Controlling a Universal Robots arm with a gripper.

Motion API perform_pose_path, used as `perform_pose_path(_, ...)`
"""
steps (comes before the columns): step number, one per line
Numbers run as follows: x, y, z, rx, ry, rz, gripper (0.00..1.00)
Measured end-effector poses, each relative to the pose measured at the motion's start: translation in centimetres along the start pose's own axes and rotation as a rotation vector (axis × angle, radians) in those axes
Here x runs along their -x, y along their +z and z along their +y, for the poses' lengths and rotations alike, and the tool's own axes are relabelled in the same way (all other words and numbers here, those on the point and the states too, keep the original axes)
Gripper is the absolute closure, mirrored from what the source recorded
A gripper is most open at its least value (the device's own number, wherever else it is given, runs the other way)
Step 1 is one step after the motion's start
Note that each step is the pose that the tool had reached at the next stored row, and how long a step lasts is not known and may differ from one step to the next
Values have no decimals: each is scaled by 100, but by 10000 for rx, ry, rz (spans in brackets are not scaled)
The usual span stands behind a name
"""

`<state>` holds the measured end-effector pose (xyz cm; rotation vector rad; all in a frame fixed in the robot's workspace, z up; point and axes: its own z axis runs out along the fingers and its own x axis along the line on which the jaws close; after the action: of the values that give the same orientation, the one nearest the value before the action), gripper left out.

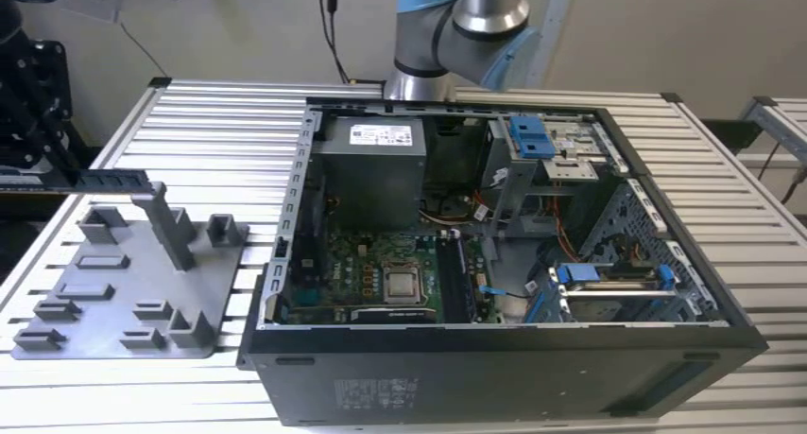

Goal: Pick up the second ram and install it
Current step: 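Pick up the second ram and move it above second insertion slot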

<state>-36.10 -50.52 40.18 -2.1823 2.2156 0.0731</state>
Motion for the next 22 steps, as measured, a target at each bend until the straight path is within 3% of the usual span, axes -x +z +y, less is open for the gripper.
perform_pose_path(8,2,-36,-36,9,0,2,86)
perform_pose_path(16,5,-37,-201,9,1,0,86)
perform_pose_path(22,8,-39,-360,10,0,2,86)
